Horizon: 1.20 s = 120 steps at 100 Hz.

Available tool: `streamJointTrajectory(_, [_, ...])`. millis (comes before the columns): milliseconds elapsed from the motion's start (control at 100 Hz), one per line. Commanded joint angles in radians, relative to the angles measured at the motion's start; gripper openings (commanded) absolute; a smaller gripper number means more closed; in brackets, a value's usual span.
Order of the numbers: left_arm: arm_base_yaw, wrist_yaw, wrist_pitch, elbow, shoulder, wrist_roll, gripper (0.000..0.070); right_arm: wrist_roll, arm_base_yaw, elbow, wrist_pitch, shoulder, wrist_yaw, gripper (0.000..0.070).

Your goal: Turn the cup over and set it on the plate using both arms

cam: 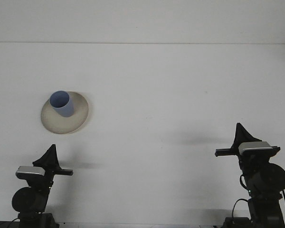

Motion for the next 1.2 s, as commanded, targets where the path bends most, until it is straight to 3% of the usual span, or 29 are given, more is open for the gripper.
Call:
streamJointTrajectory(0, [-0.001, -0.003, 0.013, -0.019, -0.001, -0.002, 0.0014, 0.007, 0.0, 0.002, 0.011, 0.001, -0.002, 0.0])
streamJointTrajectory(240, [-0.001, -0.003, 0.013, -0.019, -0.001, -0.002, 0.0014, 0.005, 0.002, 0.002, 0.009, -0.002, 0.0, 0.0])
streamJointTrajectory(390, [-0.001, -0.003, 0.013, -0.019, -0.001, -0.002, 0.0014, -0.039, -0.01, -0.011, 0.008, -0.05, 0.012, 0.0])
streamJointTrajectory(560, [-0.001, -0.003, 0.012, -0.019, -0.001, -0.002, 0.0014, -0.2, -0.01, -0.183, 0.066, -0.204, -0.06, 0.0])
streamJointTrajectory(770, [-0.001, -0.003, 0.013, -0.019, -0.001, -0.002, 0.0014, -0.306, -0.013, -0.416, 0.069, -0.434, -0.045, 0.0])
streamJointTrajectory(1190, [-0.001, -0.003, 0.011, -0.019, -0.001, -0.002, 0.0014, -0.308, -0.034, -0.507, 0.047, -0.502, -0.022, 0.0])
